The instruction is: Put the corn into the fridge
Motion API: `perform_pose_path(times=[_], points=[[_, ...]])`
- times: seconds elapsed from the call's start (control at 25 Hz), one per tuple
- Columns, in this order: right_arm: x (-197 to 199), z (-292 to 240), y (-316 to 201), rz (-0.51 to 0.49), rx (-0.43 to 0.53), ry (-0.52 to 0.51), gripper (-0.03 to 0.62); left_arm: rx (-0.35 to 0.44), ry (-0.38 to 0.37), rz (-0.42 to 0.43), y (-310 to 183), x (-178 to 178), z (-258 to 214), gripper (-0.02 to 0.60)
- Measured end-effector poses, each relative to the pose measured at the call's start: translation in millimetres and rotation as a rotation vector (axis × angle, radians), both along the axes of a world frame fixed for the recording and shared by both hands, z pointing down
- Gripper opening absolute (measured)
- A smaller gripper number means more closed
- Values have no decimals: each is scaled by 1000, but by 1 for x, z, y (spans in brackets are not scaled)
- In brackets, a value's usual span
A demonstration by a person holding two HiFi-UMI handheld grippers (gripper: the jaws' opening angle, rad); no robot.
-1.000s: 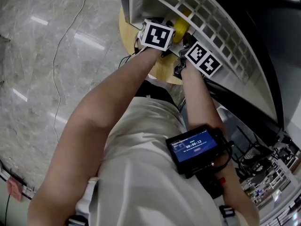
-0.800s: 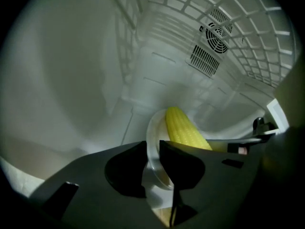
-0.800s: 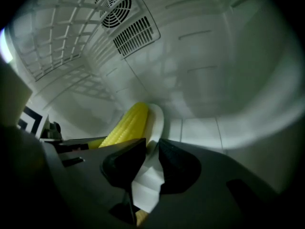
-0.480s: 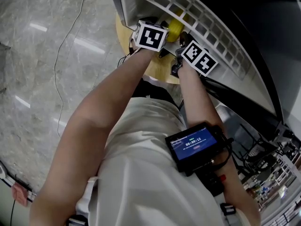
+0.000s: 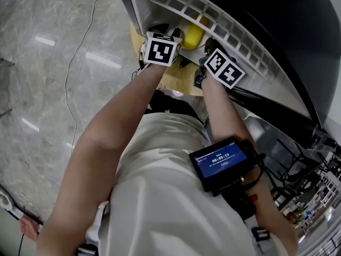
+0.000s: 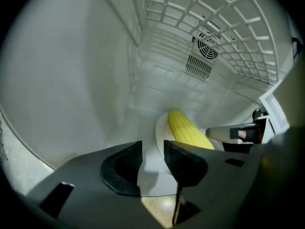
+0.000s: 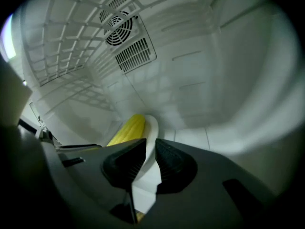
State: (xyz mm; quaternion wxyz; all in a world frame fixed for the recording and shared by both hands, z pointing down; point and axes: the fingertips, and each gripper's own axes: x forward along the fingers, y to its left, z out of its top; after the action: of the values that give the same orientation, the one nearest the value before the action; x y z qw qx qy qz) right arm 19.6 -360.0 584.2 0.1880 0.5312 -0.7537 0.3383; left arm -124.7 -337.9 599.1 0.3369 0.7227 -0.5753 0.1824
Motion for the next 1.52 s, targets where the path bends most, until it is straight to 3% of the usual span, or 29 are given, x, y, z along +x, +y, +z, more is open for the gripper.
perform_pose_path(times=[0.24,0.32,0.48,0.6,0.68,0.88,1.52], points=[[-4,-7,7,-22,22,-11,61,-2,-38,24,23,-8,-8,121],[-3,-11,10,-23,32,-16,12,1,-44,31,31,-10,-12,121],[-3,-17,19,-28,46,-38,9,6,-47,39,45,-14,-18,118],[-7,-20,28,-46,52,-59,11,19,-54,31,55,-21,-25,44],[-9,-23,37,-65,48,-70,9,25,-33,31,63,-22,-30,11],[-16,-38,56,-118,64,-92,9,72,75,68,87,-14,-53,8],[-36,-101,126,-276,158,-190,9,222,175,143,166,-14,-129,8]])
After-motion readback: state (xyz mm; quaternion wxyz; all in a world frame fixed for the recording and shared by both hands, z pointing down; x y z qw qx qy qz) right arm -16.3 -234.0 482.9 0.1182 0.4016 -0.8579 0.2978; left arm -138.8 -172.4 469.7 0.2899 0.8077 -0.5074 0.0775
